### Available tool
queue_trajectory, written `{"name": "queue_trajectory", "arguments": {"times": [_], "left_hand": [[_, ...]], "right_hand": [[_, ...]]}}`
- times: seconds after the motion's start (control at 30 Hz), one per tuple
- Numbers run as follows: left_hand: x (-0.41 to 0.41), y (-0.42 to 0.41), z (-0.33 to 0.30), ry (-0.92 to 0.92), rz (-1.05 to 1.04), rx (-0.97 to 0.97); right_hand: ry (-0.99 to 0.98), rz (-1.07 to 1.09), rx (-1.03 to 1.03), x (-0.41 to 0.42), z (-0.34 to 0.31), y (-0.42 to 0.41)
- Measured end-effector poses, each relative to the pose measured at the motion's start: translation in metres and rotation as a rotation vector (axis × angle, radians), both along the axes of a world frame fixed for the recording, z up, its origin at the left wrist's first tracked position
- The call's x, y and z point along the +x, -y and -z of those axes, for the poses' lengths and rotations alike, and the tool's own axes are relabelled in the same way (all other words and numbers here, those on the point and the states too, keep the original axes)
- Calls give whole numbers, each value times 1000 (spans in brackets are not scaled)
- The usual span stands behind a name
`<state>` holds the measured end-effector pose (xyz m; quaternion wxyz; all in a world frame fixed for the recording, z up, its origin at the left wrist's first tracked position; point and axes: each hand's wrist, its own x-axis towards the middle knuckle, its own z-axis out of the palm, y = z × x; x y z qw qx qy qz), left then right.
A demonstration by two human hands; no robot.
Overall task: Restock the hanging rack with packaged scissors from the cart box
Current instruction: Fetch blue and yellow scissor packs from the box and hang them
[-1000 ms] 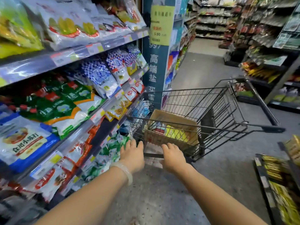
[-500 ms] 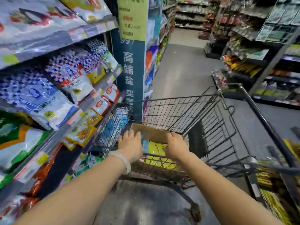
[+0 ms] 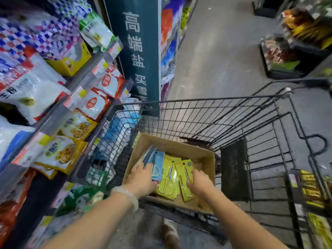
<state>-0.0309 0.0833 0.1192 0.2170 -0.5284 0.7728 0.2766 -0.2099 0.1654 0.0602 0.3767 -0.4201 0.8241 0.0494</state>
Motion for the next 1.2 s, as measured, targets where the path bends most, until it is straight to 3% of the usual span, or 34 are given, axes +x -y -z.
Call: {"name": "queue_trajectory", "arguments": {"times": [0.33,0.73,0.9,1.0,1.2], "left_hand": [[-58,32,126,94,38,243],[-79,29,182,35,32,282],[-79,30,177,-41,-99,356],[-84,35,164,-102,-187,409],[-88,50,150,-451,-830,491]], "right_hand": [[164,124,263,-37,132,34],[145,439,205,-59,216,51],[241,446,145,-67,208,53],[457,577,-11,-74,178,55],[955,806,-168,-62,120,81]]}}
